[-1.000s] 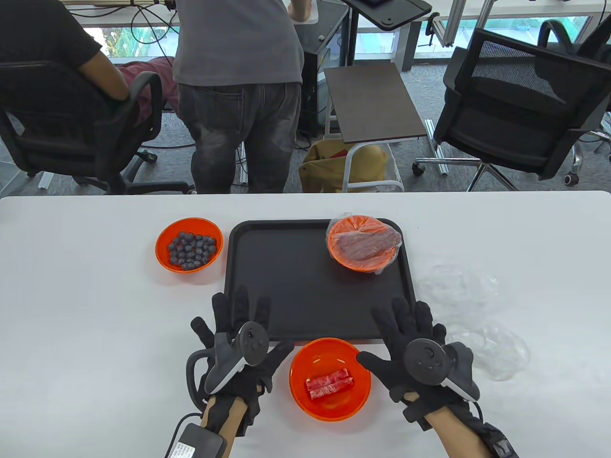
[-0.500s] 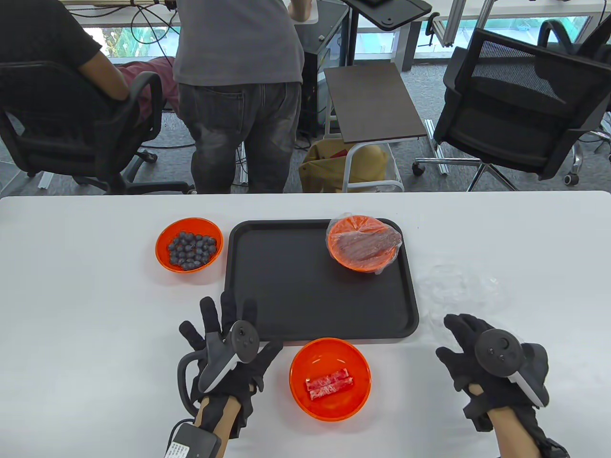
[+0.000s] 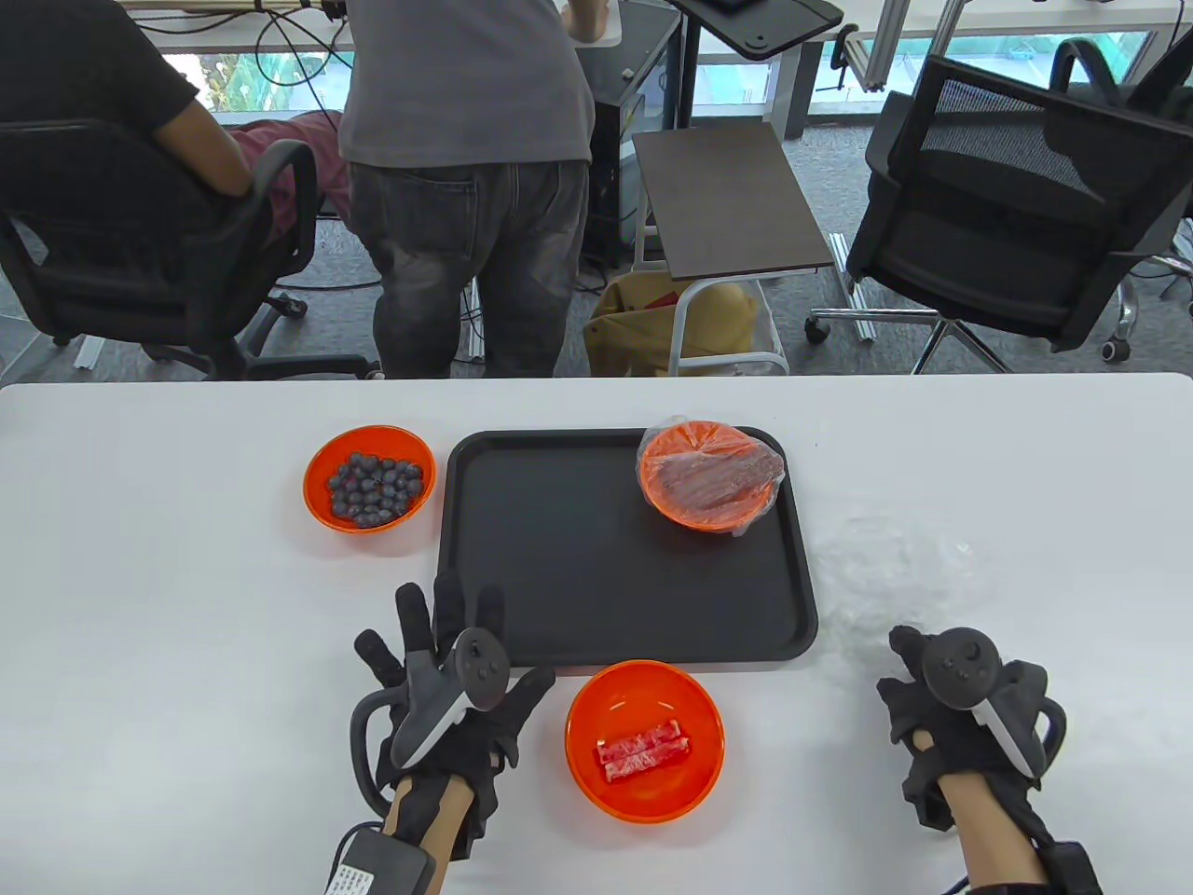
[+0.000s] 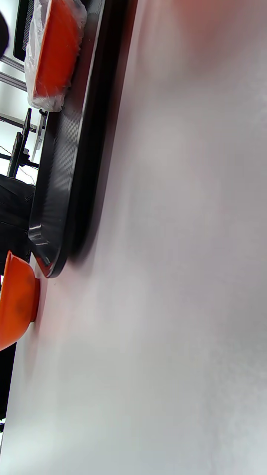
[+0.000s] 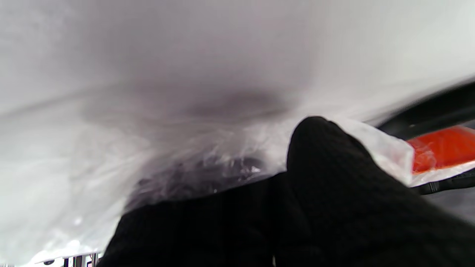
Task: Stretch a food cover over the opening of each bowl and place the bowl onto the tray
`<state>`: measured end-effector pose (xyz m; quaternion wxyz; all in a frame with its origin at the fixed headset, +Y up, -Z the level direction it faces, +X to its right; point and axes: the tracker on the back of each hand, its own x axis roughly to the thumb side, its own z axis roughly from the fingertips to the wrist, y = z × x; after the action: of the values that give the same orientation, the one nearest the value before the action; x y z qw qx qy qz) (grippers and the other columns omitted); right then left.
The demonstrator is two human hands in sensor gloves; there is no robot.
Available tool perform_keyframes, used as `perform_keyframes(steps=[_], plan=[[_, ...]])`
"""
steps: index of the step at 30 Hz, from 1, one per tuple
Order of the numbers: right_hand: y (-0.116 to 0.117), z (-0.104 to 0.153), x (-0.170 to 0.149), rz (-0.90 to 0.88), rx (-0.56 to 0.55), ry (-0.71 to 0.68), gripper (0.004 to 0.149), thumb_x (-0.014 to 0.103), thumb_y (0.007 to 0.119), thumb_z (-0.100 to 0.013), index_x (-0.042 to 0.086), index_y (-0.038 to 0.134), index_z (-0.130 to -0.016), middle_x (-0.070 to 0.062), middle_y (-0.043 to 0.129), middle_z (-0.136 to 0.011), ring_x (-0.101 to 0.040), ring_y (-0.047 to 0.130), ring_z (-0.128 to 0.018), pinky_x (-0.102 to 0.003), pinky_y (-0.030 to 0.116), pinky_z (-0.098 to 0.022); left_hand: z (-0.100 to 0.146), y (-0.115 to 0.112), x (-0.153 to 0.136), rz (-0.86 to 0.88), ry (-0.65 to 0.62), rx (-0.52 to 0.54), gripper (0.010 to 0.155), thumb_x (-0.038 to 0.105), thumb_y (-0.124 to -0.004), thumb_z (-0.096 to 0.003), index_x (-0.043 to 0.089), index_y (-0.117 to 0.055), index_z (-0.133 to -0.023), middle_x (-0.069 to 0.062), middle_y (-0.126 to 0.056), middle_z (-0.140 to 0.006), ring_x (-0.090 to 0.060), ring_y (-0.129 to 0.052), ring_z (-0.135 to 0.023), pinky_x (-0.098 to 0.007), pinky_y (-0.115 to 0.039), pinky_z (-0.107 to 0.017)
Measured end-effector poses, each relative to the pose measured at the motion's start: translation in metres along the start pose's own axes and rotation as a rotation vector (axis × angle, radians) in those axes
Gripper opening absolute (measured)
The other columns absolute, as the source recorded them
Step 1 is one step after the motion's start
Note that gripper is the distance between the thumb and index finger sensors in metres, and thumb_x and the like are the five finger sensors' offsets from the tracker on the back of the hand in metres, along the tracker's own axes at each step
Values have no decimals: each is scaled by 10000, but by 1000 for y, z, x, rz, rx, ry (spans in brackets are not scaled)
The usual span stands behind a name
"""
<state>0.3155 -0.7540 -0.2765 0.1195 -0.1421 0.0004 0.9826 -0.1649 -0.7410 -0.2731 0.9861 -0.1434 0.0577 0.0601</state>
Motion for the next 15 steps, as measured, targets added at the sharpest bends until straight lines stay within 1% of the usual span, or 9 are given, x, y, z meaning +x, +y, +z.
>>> perform_keyframes(steps=[2, 3, 5, 7, 11, 14, 15], plan=[[1, -1, 1, 20, -15, 4, 543, 314, 1055, -389, 261, 918, -912, -45, 959, -908, -346, 971, -808, -413, 888, -551, 0, 0, 0, 3, 2, -1, 926, 914, -501, -388, 534, -28, -1088, 128, 173, -1186, -238, 223, -1092, -655, 97, -676], [1, -2, 2, 26, -31, 8, 510, 294, 1054, -390, 262, 939, -886, -43, 980, -877, -336, 993, -773, -395, 906, -530, 0, 0, 0, 3, 3, 0, 927, 915, -499, -386, 533, -28, -1088, 127, 143, -1189, -239, 223, -1091, -655, 98, -675], [1, -2, 2, 31, -68, 14, 425, 260, 1044, -392, 269, 988, -814, -30, 1030, -795, -307, 1042, -691, -365, 942, -478, 0, 0, 0, 3, 6, -4, 926, 913, -500, -388, 534, -27, -1087, 127, 142, -1188, -235, 227, -1090, -653, 102, -673], [-3, 1, 2, 28, -89, 12, 399, 256, 1048, -383, 268, 1008, -780, -35, 1049, -756, -299, 1068, -643, -354, 963, -440, 1, 0, 0, -2, 6, -3, 925, 917, -492, -386, 535, -23, -1086, 127, 172, -1182, -231, 230, -1087, -650, 105, -671], [-24, 12, 9, -32, -172, -38, 399, 262, 1045, -375, 270, 1002, -772, -35, 1046, -738, -289, 1086, -599, -346, 980, -399, 1, 1, -1, -16, 16, -6, 933, 923, -483, -382, 531, -6, -1081, 132, 193, -1167, -219, 249, -1076, -641, 121, -664], [-42, 24, 23, -81, -228, -110, 399, 268, 1040, -377, 265, 997, -774, -39, 1043, -731, -289, 1093, -579, -340, 986, -380, 1, 2, -3, -28, 30, -21, 936, 929, -470, -380, 530, 16, -1074, 134, 215, -1154, -209, 273, -1061, -633, 137, -656], [-47, 29, 29, -77, -259, -133, 399, 274, 1038, -374, 267, 995, -771, -37, 1046, -723, -284, 1100, -567, -334, 992, -369, 1, 3, -4, -30, 33, -11, 937, 928, -470, -381, 527, 17, -1074, 133, 216, -1152, -207, 277, -1056, -630, 139, -654]])
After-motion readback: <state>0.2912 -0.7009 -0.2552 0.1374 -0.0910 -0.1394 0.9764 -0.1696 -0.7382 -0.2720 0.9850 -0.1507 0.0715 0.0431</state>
